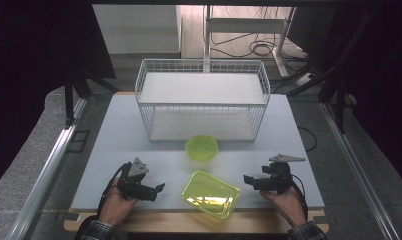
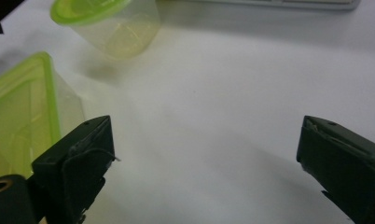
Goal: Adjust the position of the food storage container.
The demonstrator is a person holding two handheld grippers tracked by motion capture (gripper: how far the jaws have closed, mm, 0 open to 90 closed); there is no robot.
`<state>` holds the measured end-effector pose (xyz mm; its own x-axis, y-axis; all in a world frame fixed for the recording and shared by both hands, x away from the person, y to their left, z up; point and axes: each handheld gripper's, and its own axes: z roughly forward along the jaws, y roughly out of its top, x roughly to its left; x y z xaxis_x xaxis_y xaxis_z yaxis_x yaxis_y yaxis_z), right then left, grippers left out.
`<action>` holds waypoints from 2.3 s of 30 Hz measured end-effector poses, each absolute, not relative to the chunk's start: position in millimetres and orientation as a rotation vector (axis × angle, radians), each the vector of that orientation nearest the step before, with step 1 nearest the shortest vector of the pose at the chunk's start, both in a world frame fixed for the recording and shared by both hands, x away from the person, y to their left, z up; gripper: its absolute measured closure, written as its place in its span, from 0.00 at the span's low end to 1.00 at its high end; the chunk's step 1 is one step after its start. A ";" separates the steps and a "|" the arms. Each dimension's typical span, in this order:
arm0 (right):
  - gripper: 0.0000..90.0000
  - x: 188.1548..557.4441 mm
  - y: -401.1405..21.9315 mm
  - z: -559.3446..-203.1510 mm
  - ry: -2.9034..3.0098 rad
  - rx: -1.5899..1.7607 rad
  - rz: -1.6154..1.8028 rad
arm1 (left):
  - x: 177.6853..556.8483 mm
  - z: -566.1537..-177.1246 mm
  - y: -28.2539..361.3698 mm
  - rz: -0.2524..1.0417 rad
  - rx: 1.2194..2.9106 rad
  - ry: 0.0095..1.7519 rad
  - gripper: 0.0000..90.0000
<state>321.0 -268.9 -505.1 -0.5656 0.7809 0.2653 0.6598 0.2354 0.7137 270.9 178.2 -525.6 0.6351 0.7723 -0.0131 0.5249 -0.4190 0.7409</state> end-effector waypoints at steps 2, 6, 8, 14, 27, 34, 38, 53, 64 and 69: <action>0.10 320.3 -268.1 -504.2 2.356 1.381 1.230 | 270.2 -524.7 177.5 0.425 2.115 0.996 0.02; 0.14 319.5 -267.6 -502.6 2.341 1.376 1.210 | 269.2 -522.1 176.8 0.428 2.100 0.989 0.04; 0.16 319.8 -268.2 -503.0 2.342 1.380 1.201 | 269.2 -521.6 177.0 0.432 2.098 0.993 0.06; 0.23 319.5 -268.6 -501.1 2.342 1.369 1.215 | 268.0 -519.9 176.7 0.446 2.100 0.993 0.13; 0.59 315.0 -262.1 -490.5 2.384 1.258 1.229 | 266.4 -518.7 172.8 0.431 2.117 0.956 0.28; 0.79 317.7 -254.8 -484.5 2.417 1.210 1.240 | 266.9 -517.1 174.8 0.417 2.097 0.952 0.38; 0.91 318.5 -248.0 -481.9 2.428 1.193 1.237 | 265.8 -515.7 174.3 0.415 2.094 0.948 0.45; 0.97 316.6 -244.9 -480.7 2.450 1.160 1.229 | 281.5 -500.8 156.1 0.295 2.019 0.896 1.00; 0.87 317.0 -256.7 -486.9 2.416 1.180 1.215 | 332.9 -481.8 103.1 0.279 2.070 0.778 1.00; 0.81 317.8 -259.2 -489.6 2.413 1.176 1.206 | 355.1 -475.4 76.7 0.268 2.087 0.747 1.00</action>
<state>317.8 -259.2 -489.6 -0.6642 0.7297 0.1624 0.5680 0.3514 0.7442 355.1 76.7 -475.4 0.7962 0.5994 -0.0825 0.4101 -0.4342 0.8020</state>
